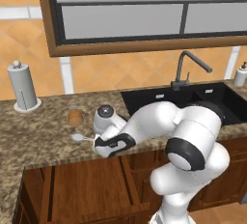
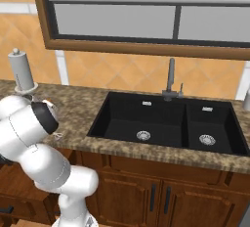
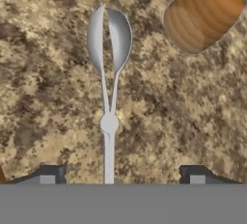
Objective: Pick the tongs from the drawer and place it on the counter.
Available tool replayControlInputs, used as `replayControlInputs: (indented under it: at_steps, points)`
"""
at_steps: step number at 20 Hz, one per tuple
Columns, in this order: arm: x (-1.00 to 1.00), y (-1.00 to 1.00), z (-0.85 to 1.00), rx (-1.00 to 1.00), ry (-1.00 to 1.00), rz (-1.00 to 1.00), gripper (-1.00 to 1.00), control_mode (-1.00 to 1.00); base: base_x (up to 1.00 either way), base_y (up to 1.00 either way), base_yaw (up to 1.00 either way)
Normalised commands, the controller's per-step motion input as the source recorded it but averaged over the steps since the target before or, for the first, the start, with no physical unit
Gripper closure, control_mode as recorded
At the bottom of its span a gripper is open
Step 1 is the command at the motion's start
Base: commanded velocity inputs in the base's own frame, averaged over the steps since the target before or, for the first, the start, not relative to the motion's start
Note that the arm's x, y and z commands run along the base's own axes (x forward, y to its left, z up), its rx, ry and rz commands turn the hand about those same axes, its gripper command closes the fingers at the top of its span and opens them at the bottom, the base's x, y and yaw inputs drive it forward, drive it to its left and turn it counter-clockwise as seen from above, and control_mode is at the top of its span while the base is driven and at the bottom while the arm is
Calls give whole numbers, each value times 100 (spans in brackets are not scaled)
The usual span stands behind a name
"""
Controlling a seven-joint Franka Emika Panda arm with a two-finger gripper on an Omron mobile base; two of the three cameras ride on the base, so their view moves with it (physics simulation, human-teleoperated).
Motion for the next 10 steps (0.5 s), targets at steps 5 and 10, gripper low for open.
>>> replayControlInputs:
  at_steps: [5,10]
  points:
    - [-39,-5,72,1,-7,3,-100,-100,0,0,0]
    - [-67,-2,54,2,-8,0,-100,-100,0,0,0]
